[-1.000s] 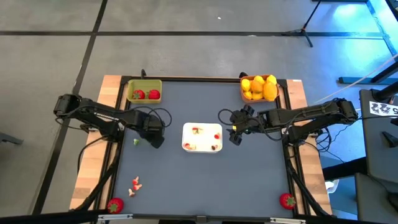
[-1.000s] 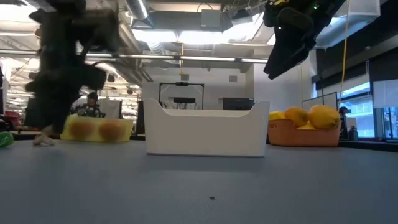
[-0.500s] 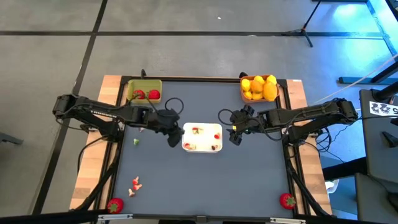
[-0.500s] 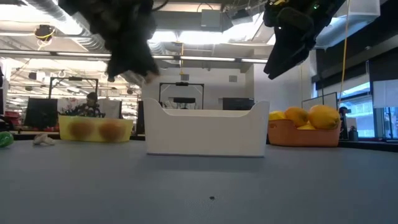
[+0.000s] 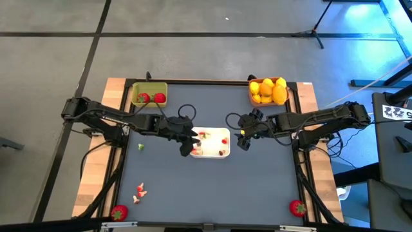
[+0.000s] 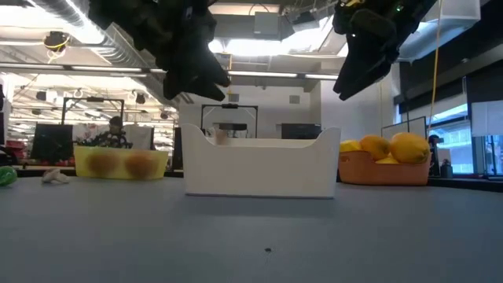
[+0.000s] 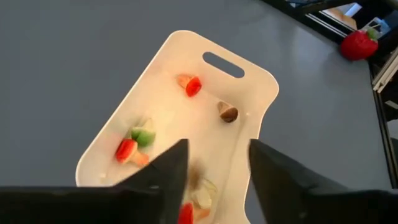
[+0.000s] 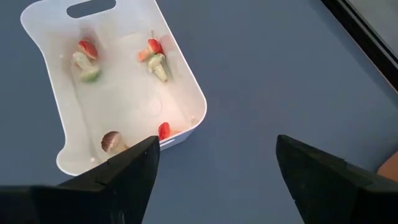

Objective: Sort produce into baskets
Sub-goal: Put the brown mushroom into the white bin

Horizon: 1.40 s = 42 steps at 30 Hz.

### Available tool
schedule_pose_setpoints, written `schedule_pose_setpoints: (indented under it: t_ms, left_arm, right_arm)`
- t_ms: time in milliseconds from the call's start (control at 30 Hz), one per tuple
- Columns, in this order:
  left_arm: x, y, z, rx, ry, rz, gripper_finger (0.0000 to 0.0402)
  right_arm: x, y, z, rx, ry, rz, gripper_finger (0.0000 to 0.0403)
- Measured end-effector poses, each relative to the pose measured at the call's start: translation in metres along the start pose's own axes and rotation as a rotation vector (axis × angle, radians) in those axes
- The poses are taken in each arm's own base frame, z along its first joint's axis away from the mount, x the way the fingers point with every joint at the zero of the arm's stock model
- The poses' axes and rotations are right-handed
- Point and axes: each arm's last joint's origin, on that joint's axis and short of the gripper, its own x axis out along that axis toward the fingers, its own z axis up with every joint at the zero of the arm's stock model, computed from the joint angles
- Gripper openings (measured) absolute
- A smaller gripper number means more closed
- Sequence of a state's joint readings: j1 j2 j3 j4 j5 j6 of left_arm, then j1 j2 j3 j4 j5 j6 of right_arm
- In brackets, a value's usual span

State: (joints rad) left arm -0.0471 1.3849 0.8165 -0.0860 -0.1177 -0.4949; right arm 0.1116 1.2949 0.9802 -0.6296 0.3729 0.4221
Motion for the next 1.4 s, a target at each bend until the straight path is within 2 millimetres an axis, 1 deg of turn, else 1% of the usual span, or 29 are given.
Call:
schedule_pose_setpoints:
  t_ms: [100,167,233,300,433,533,667,833,933,1067,1300,1400]
  left_arm:
    - [0.0,0.0,0.001,-0.001,-0.005,-0.003,0.0213]
    - [-0.002,0.0,0.001,0.001,-0.001,-0.002,0.0244]
    - [-0.008,0.001,0.001,0.01,0.013,0.007,0.0263]
    - [-0.015,0.004,-0.001,0.012,0.042,0.022,0.0273]
    - [-0.035,0.01,-0.006,-0.014,0.118,0.068,0.0276]
    - [-0.052,0.017,-0.014,-0.055,0.21,0.134,0.0276]
    - [-0.071,0.029,-0.028,-0.11,0.329,0.293,0.0276]
    - [-0.086,0.042,-0.044,-0.194,0.437,0.526,0.0276]
    - [-0.088,0.049,-0.055,-0.253,0.486,0.617,0.0276]
    - [-0.086,0.06,-0.068,-0.313,0.514,0.687,0.0276]
    - [-0.077,0.079,-0.084,-0.391,0.581,0.756,0.0276]
    - [-0.072,0.086,-0.089,-0.39,0.621,0.77,0.0276]
  right_arm:
    - [0.0,0.0,0.0,0.0,0.0,0.0,0.0319]
    - [0.0,0.0,0.0,0.0,-0.001,0.0,0.0319]
    - [0.0,0.0,0.0,0.0,0.0,0.0,0.0319]
    - [0.0,0.0,0.0,0.0,-0.001,0.0,0.0319]
    - [0.0,0.0,0.0,0.0,-0.001,0.0,0.0319]
    - [0.0,0.0,0.0,0.0,-0.001,0.0,0.0319]
    - [0.0,0.0,0.0,0.0,-0.001,0.0,0.0319]
    - [0.0,0.0,0.0,0.002,-0.004,0.002,0.0319]
    - [0.0,0.0,0.001,0.003,-0.008,0.004,0.0319]
    - [0.0,0.0,0.001,0.003,-0.008,0.003,0.0319]
    - [0.0,0.0,0.001,0.004,-0.01,0.002,0.0319]
    - [0.0,0.0,0.001,0.004,-0.017,-0.008,0.0319]
